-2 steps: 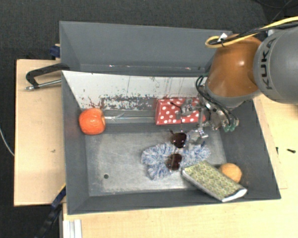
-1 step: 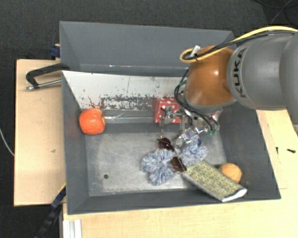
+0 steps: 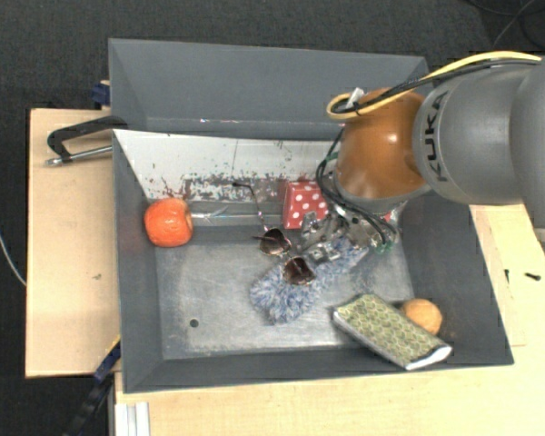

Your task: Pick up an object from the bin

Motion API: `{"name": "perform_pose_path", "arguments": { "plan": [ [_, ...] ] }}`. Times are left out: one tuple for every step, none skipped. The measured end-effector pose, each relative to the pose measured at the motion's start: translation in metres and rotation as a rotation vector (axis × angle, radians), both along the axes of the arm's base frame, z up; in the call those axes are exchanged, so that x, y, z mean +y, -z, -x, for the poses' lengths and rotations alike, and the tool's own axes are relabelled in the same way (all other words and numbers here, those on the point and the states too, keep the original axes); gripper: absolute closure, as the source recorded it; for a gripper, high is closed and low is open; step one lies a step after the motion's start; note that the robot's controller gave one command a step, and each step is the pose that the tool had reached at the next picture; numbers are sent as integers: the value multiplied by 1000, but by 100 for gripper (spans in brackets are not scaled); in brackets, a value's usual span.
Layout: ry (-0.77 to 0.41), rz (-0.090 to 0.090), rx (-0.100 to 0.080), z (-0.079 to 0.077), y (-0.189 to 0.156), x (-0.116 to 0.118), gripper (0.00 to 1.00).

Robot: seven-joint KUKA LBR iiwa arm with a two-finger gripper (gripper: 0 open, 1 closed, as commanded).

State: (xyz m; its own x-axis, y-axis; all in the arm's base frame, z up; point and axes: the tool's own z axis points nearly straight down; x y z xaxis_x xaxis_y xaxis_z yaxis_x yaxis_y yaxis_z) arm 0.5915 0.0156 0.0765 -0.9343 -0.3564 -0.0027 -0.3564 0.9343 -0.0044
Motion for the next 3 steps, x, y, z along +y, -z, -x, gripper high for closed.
{"name": "perform_pose_path", "arguments": {
  "plan": [
    [0, 0, 0, 0, 0, 0, 100],
    [-1, -4, -3, 1, -31, 2, 100],
    [-1, -4, -4, 1, -36, 2, 100]
  ]
}}
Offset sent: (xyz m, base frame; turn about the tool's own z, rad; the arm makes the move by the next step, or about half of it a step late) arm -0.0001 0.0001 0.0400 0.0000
